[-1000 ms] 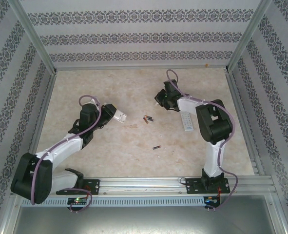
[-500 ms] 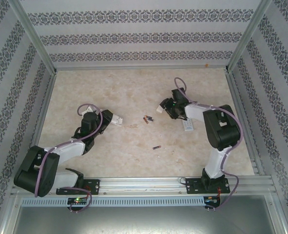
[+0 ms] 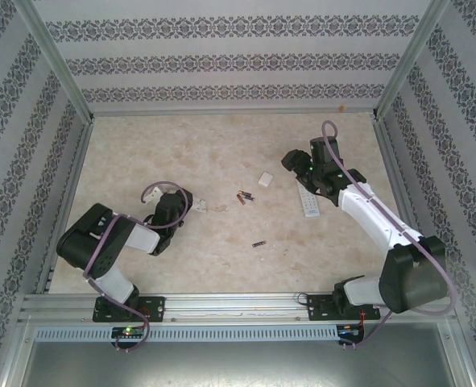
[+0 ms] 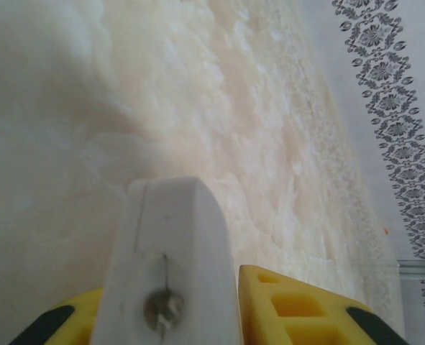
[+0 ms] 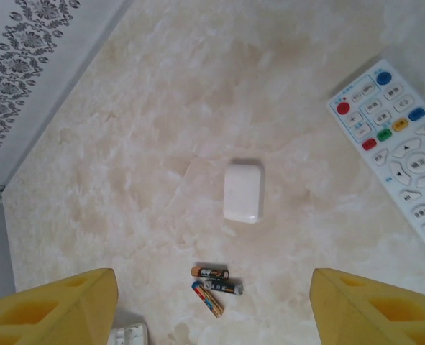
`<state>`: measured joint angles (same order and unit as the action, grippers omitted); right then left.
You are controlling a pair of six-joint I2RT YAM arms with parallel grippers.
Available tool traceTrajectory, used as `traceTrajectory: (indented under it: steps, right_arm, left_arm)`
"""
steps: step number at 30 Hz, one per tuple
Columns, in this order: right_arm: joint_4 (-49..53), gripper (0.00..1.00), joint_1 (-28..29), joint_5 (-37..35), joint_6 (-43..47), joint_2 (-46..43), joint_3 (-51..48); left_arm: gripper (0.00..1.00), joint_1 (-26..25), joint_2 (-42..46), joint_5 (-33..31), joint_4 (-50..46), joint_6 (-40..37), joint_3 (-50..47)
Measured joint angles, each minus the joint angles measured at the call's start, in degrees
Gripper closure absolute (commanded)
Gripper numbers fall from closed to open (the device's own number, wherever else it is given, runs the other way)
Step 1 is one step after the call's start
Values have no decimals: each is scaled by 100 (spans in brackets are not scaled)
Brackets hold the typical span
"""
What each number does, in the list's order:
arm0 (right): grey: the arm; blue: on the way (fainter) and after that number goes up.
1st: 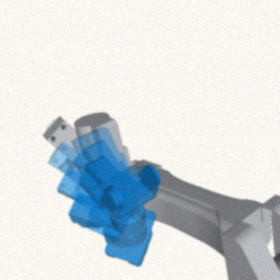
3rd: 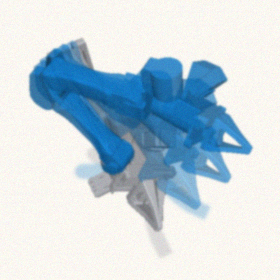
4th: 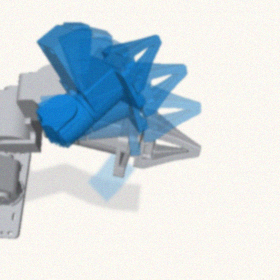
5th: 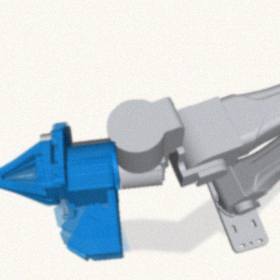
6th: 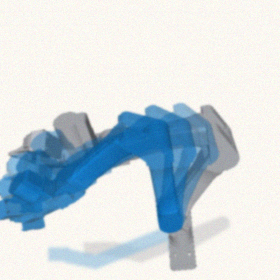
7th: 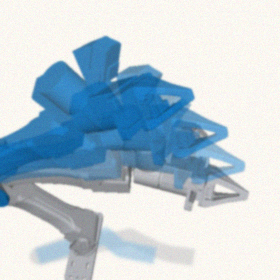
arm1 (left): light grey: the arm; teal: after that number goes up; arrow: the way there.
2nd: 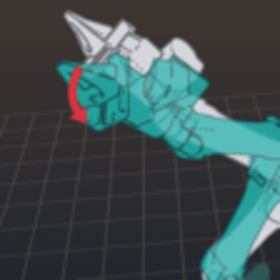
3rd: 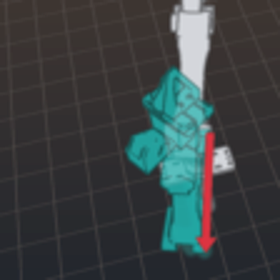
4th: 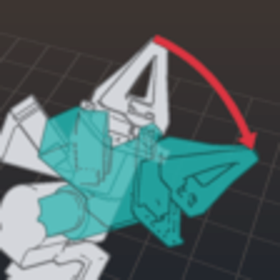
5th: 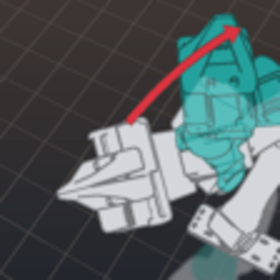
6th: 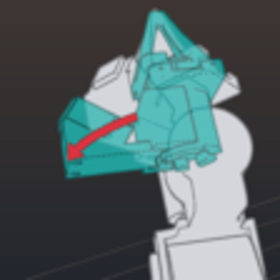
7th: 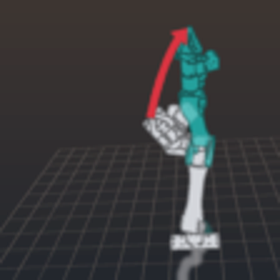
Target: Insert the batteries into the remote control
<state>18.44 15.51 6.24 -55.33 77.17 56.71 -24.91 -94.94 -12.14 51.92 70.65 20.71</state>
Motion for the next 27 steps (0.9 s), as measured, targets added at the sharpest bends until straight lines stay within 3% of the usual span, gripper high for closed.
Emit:
traceTrajectory:
  steps: [3, 5, 12, 21, 23, 27]
  right_arm:
    - [116, 27, 0, 2, 2, -20, 0]
    - [173, 27, 0, 2, 2, -20, 0]
    - [240, 26, 0, 44, -2, -20, 2]
    - [378, 25, 2, 96, -15, -74, 2]
    - [560, 25, 74, 114, 9, -151, 7]
    - [1110, 26, 702, 46, 308, -367, 39]
  left_arm:
    - [47, -28, 7, -151, 142, 118, -232]
    - [43, -39, 227, -210, 127, 175, -286]
    - [20, -55, 1906, -463, -1794, 186, -376]
    - [18, -26, 4188, -588, -5084, -175, -87]
    - [19, 72, 4122, -352, -5860, -599, 494]
    - [20, 352, 2992, 350, -7396, -1902, 2625]
